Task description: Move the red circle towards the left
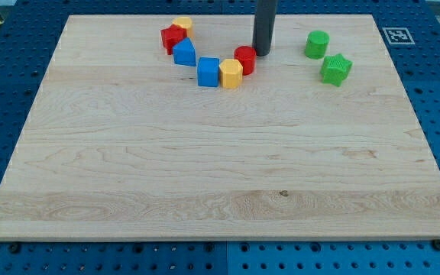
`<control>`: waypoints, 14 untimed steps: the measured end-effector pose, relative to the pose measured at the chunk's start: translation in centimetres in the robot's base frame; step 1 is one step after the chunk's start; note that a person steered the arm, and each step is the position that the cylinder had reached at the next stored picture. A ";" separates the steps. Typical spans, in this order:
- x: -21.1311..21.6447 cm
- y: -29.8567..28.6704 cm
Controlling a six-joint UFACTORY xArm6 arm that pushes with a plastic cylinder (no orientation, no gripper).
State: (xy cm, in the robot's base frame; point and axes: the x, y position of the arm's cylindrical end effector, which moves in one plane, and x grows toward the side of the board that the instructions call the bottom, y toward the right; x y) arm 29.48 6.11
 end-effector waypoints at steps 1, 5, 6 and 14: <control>3.4 -0.1; 1.2 0.8; 3.0 -3.5; 21.3 -4.5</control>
State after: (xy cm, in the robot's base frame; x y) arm 50.77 1.61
